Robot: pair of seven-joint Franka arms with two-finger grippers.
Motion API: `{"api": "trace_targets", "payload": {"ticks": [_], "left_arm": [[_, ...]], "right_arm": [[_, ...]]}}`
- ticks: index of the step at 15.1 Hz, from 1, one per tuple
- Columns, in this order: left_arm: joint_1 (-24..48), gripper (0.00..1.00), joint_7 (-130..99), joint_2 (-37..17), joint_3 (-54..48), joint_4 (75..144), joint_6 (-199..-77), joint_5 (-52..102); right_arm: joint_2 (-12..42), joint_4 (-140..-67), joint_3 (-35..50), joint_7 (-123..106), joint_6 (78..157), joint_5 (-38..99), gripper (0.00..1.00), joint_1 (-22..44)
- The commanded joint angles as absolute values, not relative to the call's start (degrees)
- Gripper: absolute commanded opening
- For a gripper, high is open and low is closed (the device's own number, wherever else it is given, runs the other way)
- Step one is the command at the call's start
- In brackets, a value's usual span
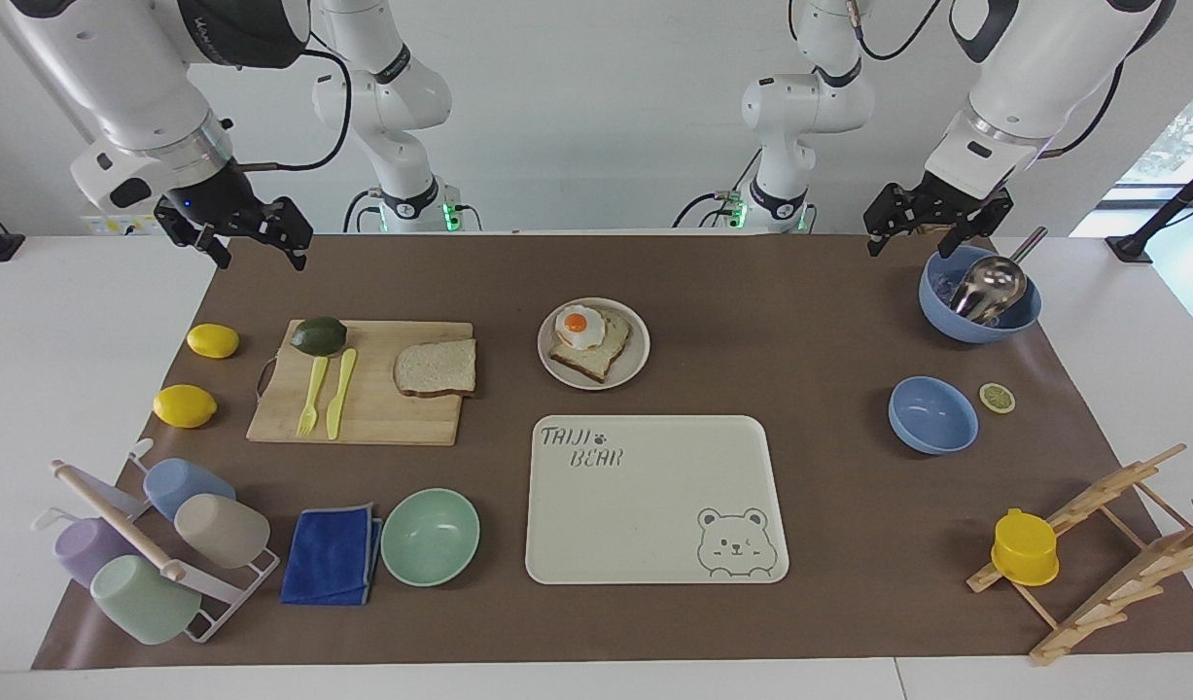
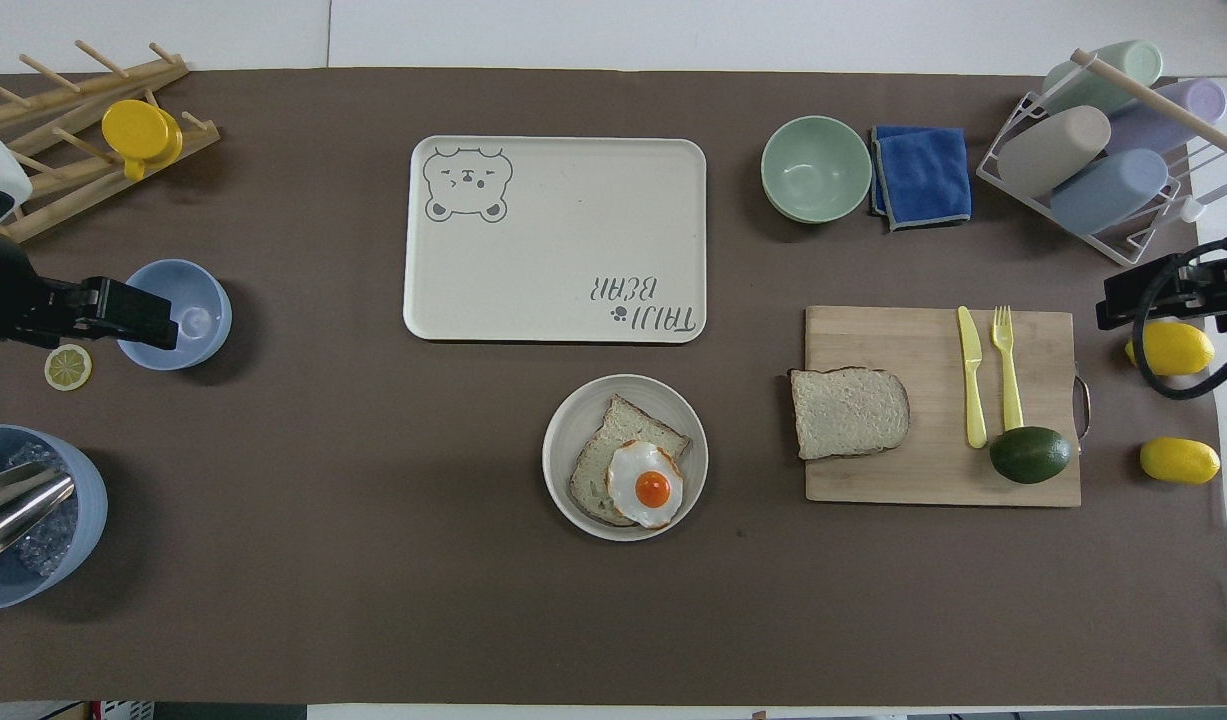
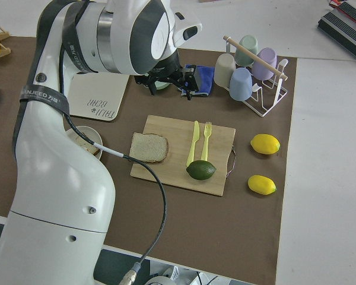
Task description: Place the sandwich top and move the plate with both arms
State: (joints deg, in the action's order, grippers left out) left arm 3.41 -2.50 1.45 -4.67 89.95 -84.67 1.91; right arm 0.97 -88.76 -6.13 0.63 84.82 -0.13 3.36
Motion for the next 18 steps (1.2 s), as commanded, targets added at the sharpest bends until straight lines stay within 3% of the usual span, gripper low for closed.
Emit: {"api": "trace_targets", "payload": {"ticks": [1, 13, 18], "left_arm": [[3.3, 1.00, -2.1, 2.9, -4.7, 91.6, -85.3, 1.0], [3.3, 1.00, -2.1, 2.9, -4.7, 91.6, -85.3, 1.0], [3.3, 1.00, -2.1, 2.9, -4.7, 91.6, -85.3, 1.0]], "right_arm": [[0.9, -89.0, -6.2, -0.6, 84.9, 0.4, 1.00, 2.9], [-0.4, -90.3, -6.2, -0.3, 84.5, 1.4, 1.00, 1.5], [-1.0, -92.0, -5.4, 9.1, 87.8, 8.4, 1.00, 2.1]]}}
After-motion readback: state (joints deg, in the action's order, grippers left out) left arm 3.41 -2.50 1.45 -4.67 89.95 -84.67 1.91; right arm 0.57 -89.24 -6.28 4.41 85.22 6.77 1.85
